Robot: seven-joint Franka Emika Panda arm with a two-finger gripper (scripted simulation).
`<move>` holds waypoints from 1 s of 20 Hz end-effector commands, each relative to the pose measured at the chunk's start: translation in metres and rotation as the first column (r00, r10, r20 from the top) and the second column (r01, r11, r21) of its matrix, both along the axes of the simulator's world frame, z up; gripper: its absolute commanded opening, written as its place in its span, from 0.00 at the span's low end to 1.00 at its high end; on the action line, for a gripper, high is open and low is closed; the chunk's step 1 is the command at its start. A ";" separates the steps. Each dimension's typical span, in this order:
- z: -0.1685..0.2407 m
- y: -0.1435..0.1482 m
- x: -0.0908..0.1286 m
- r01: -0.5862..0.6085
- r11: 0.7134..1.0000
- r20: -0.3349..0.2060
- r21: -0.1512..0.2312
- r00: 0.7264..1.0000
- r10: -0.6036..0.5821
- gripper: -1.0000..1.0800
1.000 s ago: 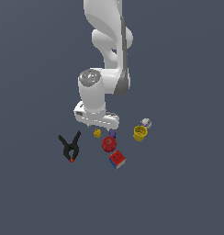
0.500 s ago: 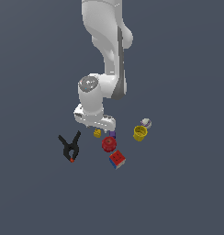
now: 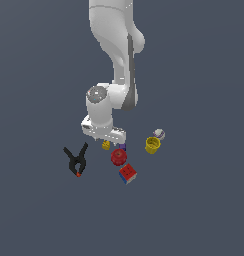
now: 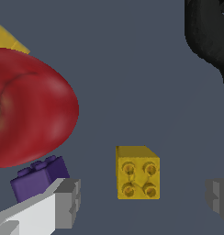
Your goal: Pick up a designated object from a clutter of objects.
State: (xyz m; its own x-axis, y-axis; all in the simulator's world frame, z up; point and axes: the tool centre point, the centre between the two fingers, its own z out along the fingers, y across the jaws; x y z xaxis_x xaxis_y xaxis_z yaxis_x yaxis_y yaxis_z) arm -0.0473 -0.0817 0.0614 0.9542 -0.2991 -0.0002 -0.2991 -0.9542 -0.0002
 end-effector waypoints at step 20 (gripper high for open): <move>-0.040 0.000 -0.001 0.001 1.000 0.000 0.000 1.000 -0.001 0.00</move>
State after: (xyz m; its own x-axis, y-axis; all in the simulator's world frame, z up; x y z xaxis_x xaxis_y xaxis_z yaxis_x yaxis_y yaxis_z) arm -0.0483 -0.0817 0.0222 0.9540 -0.2998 -0.0006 -0.2998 -0.9540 0.0000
